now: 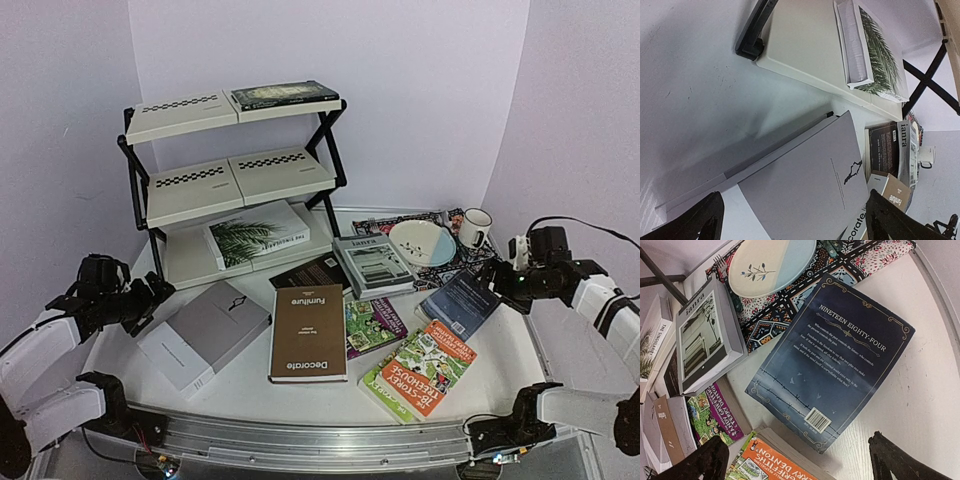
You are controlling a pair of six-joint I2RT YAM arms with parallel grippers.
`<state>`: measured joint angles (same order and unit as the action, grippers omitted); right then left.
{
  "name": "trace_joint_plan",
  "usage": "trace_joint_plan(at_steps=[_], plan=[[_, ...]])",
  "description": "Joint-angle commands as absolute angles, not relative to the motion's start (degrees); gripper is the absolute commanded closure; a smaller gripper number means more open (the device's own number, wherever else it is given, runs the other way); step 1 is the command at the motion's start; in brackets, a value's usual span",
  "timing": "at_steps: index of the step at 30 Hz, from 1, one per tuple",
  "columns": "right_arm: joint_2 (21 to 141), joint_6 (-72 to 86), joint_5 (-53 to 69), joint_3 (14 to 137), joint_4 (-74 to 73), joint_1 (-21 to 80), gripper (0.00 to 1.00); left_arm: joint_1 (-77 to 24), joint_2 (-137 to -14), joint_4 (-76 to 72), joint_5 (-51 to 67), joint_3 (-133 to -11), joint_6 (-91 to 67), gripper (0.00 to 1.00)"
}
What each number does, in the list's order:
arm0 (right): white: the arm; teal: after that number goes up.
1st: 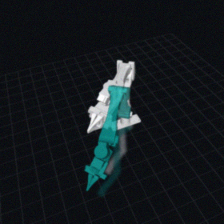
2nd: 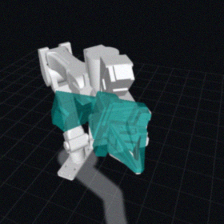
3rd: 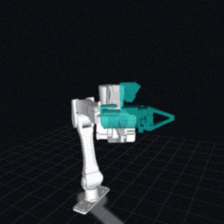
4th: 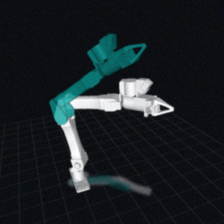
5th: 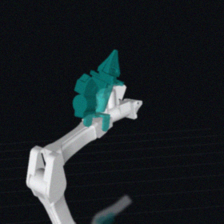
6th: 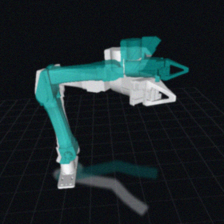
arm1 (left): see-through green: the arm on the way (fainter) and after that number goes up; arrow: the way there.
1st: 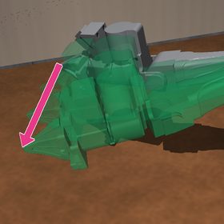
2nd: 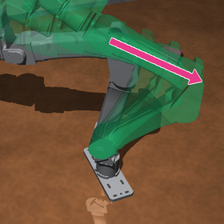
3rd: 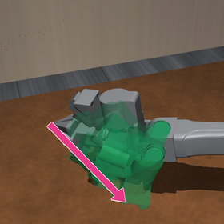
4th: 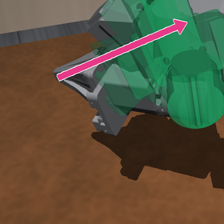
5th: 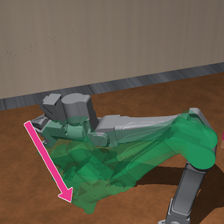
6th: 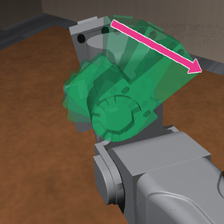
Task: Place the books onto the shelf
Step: Pick up the book from the book pile.
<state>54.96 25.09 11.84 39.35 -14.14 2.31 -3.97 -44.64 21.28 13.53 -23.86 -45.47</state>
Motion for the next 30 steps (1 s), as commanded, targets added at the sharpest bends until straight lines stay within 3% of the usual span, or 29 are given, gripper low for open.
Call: trace_joint_plan(at_steps=[1, 6, 14, 22, 30], plan=[[54.77, 25.94, 10.85, 41.46, -17.17, 2.42, 0.02, -3.82, -44.48, 20.51, 16.41, -25.43, -40.59, 0.0], [57.25, 28.47, 16.52, 41.16, -17.04, 2.43, 0.02, -3.86, -42.87, 13.61, 27.81, -23.98, -37.06, 0.0], [62.82, 33.83, 28.51, 40.07, -11.27, 4.11, 0.02, -4.82, -43.87, 3.97, 34.81, -21.26, -42.07, 0.0], [71.0, 38.75, 22.42, 43.53, -5.74, 21.52, 0.02, -17.81, -49.3, 0.23, 27.05, -23.55, -44.52, 0.0], [78.93, 45.02, 18.94, 46.46, 3.37, 35.85, 0.05, -20.63, -51.55, -1.77, 28.28, -23.31, -44.97, 0.03]])
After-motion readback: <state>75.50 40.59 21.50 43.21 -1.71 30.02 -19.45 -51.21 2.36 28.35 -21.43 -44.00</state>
